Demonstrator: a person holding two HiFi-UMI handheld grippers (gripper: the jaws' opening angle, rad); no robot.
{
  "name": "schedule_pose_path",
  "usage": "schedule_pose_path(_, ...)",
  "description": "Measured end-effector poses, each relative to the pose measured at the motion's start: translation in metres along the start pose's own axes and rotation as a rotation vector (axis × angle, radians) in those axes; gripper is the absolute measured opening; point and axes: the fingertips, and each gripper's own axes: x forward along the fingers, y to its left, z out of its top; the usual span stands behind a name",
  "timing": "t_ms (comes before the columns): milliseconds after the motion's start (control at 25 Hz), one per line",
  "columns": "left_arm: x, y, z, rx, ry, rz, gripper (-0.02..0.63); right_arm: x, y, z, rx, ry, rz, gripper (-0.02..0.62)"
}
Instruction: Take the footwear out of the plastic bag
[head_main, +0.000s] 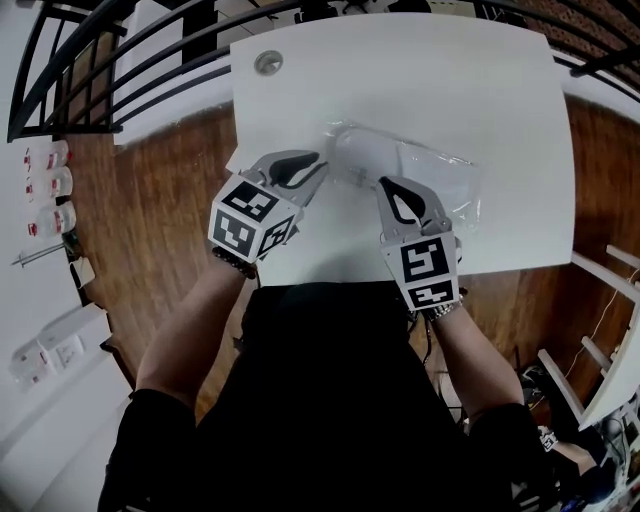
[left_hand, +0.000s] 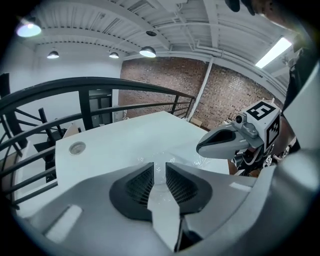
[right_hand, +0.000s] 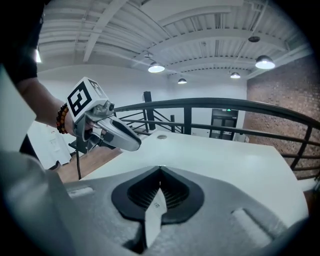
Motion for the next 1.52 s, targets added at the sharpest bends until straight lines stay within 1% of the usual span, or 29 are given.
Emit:
schedule_pose_path(280,0.021,0.015,-0.018,-0.027,0.06,-0.056,0.101,0.019,-0.009,-0.009,-0.008,0.064,-0.05,-0.009)
schedule_pose_path(360,0.025,0.019,-0.022,-0.04,0.072,-0.075,0.104,0.022,-0.01,-0.013,0.0,0.089,-0.063,0.032)
schedule_pose_path(440,0.031,0.026,-0.025,-0.056,0.078,-0.086,0.107,0.028,-0.011,-0.018,0.001,0.115,-0.072,0.053)
schedule_pose_path(560,0.038,0.035,-0.028,-0.081,0.082,-0.095,0.107,0.039,-0.012,-0.027,-0.009,0.159,-0.07,0.112)
schedule_pose_path(800,0.047,0.039,-0.035,-0.108,0.102,-0.132,0.11,0.058,-0.006,-0.041,-0.076,0.241,-0.056,0.16)
schedule_pose_path(1080,0.061,0.039,-0.038,-0.121,0.132,-0.175,0.11,0.068,-0.002,-0.059,-0.127,0.326,-0.05,0.161)
schedule_pose_path(1360,0.072,0.04,-0.04,-0.118,0.167,-0.192,0.11,0.071,-0.008,-0.073,-0.14,0.372,-0.066,0.158)
schedule_pose_path(1440,0.072,0.04,-0.04,-0.118,0.176,-0.195,0.11,0.071,-0.009,-0.072,-0.143,0.372,-0.075,0.142)
schedule_pose_path(1520,0.073,0.041,-0.041,-0.117,0.184,-0.198,0.11,0.07,-0.011,-0.071,-0.147,0.367,-0.087,0.101)
